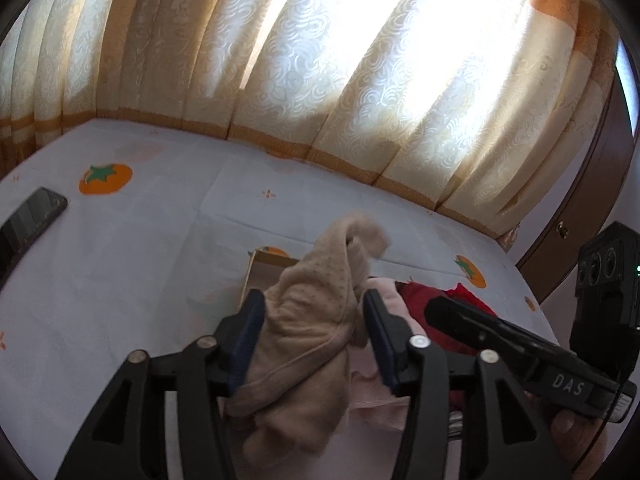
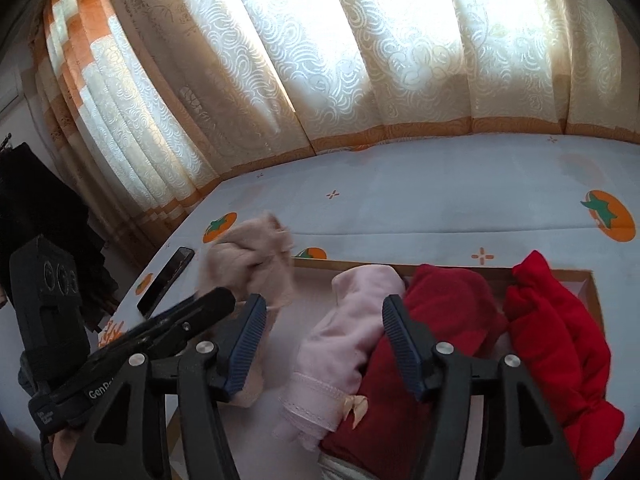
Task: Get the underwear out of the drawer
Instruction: 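Lower both underwear into the tray beside the red socks and open both tools, then move both open tools back down into the drawer, then grasp the white dotted underwear with left tool while right tool grasps green-black socks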
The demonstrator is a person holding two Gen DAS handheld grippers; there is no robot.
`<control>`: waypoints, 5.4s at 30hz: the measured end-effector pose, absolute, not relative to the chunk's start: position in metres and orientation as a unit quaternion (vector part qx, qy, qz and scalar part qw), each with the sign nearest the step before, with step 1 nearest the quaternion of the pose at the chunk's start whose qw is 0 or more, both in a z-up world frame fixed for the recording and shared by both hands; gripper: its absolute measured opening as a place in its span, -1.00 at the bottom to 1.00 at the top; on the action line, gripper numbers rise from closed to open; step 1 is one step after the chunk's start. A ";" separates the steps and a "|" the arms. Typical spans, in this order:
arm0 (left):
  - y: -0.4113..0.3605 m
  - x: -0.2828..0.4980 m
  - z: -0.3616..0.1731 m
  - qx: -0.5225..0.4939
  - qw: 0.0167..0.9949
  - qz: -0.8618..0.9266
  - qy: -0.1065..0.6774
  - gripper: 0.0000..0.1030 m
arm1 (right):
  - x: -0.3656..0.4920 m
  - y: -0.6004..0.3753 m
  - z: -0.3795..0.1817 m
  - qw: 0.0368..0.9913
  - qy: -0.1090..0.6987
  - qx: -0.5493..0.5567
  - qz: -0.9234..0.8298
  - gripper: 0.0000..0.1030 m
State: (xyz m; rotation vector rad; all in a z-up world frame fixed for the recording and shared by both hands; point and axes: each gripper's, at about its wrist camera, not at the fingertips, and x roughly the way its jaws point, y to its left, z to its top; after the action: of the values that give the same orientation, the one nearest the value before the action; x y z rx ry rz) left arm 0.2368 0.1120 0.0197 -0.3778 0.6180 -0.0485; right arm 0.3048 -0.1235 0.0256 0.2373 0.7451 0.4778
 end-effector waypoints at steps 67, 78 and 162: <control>0.066 -0.006 -0.059 -0.090 0.939 -0.041 0.330 0.78 | 0.005 -0.192 -0.069 0.882 0.408 -0.066 0.227 0.41; 0.061 -0.001 -0.067 -0.077 0.932 -0.052 0.350 0.79 | 0.025 -0.148 -0.094 0.861 0.418 -0.145 0.249 0.41; -0.020 0.031 -0.165 0.095 0.705 -0.322 0.625 -0.15 | 0.065 -0.121 -0.125 0.810 0.490 -0.112 0.301 -0.49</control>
State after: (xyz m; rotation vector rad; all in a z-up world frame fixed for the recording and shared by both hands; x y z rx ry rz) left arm 0.0312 -0.0202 -0.1651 0.2112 1.3899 -0.7158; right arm 0.0647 -0.1206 -0.1252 -0.2400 1.0476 0.6432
